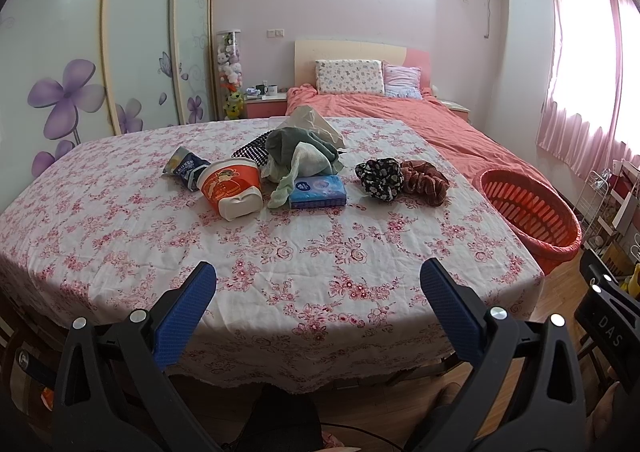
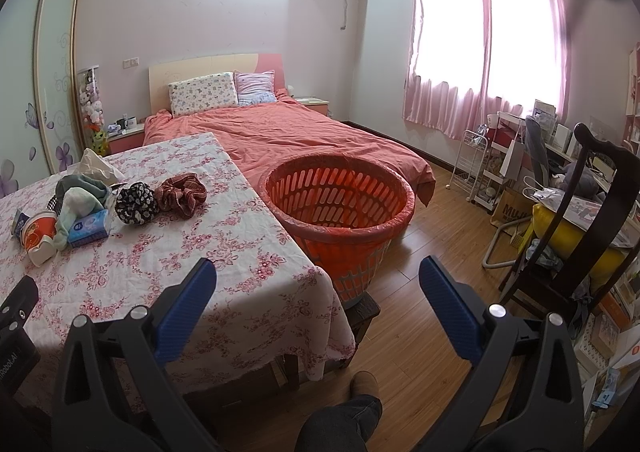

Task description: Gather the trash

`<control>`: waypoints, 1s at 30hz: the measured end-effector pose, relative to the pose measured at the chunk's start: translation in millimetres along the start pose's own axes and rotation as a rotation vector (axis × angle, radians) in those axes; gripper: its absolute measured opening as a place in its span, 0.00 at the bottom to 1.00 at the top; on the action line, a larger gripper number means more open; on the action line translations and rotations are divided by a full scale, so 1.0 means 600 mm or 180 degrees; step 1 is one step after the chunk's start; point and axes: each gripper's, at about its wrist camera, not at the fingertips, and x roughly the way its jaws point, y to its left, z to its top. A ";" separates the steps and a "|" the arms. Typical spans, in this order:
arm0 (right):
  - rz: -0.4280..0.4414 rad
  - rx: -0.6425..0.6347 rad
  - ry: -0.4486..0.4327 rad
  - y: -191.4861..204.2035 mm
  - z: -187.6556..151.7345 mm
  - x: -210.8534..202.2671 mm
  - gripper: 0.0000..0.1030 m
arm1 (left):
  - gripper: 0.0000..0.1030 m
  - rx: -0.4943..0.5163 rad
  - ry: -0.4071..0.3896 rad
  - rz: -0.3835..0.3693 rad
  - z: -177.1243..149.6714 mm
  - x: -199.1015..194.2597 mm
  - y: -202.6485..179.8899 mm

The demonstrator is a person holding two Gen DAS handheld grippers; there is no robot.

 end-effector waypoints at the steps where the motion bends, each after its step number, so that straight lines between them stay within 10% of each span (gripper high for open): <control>1: -0.0001 0.0001 -0.0001 0.000 0.000 0.000 0.96 | 0.98 0.0000 0.0001 -0.0001 0.000 0.000 0.000; 30: -0.0001 -0.0003 0.0001 0.000 -0.004 0.002 0.96 | 0.98 -0.0001 0.0011 0.0001 0.000 0.000 0.000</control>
